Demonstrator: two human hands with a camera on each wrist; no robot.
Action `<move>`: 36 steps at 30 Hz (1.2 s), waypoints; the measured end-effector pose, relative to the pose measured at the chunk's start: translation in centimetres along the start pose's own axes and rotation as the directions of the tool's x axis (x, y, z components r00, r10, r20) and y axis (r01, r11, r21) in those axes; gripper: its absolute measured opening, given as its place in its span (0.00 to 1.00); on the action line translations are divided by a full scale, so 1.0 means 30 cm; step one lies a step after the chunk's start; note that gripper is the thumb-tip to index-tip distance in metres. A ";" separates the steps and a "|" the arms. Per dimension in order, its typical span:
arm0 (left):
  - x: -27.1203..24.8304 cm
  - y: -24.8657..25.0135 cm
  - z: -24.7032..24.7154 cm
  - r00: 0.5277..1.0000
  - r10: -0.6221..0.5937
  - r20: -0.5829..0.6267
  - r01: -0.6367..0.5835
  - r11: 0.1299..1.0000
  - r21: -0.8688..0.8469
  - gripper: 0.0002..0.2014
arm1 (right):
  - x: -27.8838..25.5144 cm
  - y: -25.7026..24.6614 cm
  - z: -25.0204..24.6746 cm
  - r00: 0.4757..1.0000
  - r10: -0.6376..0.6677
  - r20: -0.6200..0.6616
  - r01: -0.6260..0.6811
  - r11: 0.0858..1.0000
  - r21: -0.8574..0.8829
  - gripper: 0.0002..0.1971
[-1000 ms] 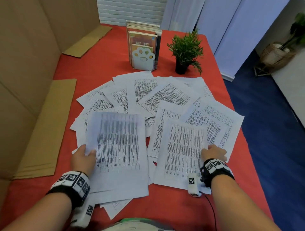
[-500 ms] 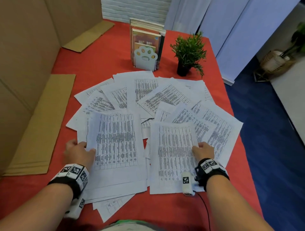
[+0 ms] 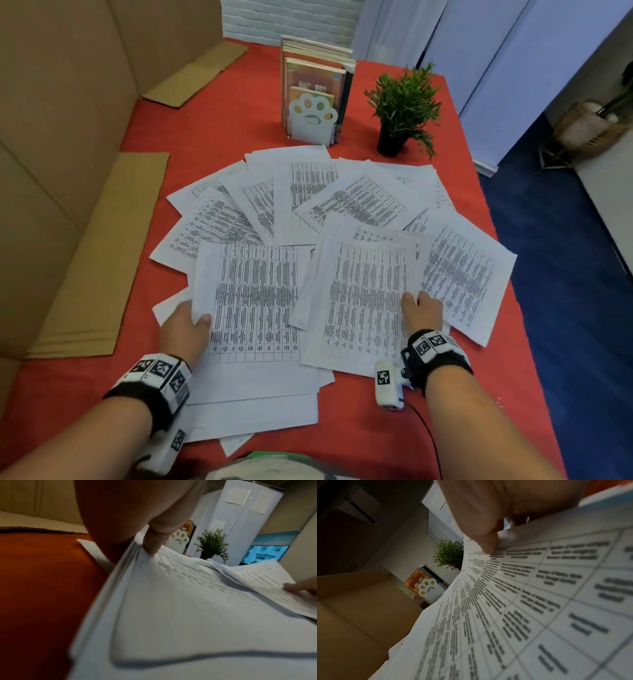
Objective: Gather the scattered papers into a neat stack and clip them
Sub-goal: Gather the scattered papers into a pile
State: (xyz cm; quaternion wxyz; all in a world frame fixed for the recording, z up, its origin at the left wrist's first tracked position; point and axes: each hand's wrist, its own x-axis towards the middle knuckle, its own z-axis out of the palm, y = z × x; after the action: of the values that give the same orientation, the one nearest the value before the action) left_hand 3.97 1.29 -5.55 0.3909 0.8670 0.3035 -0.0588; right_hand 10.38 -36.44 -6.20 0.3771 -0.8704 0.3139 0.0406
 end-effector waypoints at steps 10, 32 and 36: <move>-0.085 -0.006 -0.019 0.952 -0.302 -0.046 0.305 0.946 0.107 0.22 | -0.084 -0.002 0.040 0.982 -0.083 0.171 0.079 0.996 0.028 0.10; -0.118 0.093 -0.056 0.972 0.157 0.174 0.006 0.727 -0.687 0.45 | -0.299 -0.037 0.081 0.815 -0.241 0.526 -0.082 0.852 0.518 0.18; -0.122 0.125 0.004 0.958 0.076 0.276 0.135 0.731 -0.669 0.31 | -0.334 -0.045 0.118 0.777 -0.238 0.583 -0.060 0.894 0.444 0.28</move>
State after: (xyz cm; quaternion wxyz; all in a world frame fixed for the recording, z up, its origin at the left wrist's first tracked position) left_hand 3.15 -2.48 -2.00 0.7196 0.6404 0.2581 -0.0738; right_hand 3.73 -28.14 -4.78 0.6468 -0.7136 0.1296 0.2356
